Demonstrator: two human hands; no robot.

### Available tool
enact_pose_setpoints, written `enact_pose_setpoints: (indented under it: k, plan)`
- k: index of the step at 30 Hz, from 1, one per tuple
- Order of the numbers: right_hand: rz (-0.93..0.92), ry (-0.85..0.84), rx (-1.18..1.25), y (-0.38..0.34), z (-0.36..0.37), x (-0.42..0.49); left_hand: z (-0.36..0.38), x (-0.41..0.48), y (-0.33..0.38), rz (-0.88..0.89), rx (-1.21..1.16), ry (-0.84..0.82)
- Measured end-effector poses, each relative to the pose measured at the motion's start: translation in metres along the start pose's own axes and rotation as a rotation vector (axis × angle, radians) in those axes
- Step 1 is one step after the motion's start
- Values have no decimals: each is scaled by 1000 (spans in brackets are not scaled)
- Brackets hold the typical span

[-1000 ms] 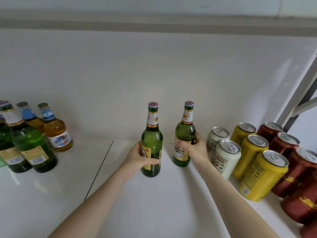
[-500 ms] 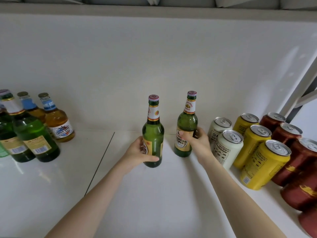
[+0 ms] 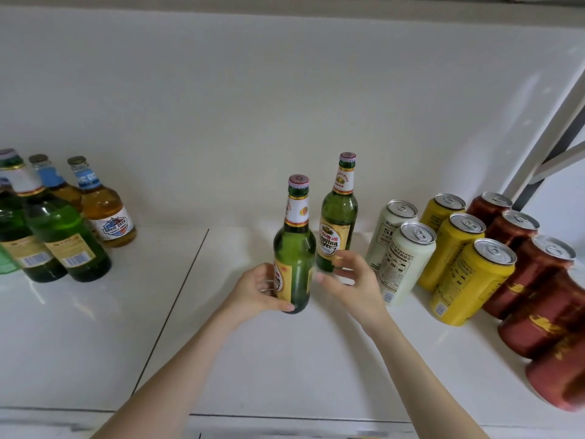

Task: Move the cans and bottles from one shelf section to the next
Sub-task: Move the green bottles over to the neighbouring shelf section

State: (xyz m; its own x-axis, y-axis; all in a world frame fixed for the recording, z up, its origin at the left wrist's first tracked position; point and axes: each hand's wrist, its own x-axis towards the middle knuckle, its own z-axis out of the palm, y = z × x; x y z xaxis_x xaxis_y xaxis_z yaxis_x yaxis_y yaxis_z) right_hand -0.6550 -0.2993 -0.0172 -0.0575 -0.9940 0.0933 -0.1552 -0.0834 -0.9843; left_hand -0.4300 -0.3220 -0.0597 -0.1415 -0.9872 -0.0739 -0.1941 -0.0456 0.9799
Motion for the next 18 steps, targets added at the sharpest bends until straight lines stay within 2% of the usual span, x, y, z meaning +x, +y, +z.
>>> enact_pose_setpoints:
  k: [2,6,18]
  plan:
    - [-15,-101,24,-7,-1,-8,13,-7,1,-4,-13,-22]
    - [-76,-196,49,-17,-9,-22,36,-18,2,-10,-16,-68]
    - [-87,-144,89,-13,-40,-19,78,-18,23,-17,-40,-49]
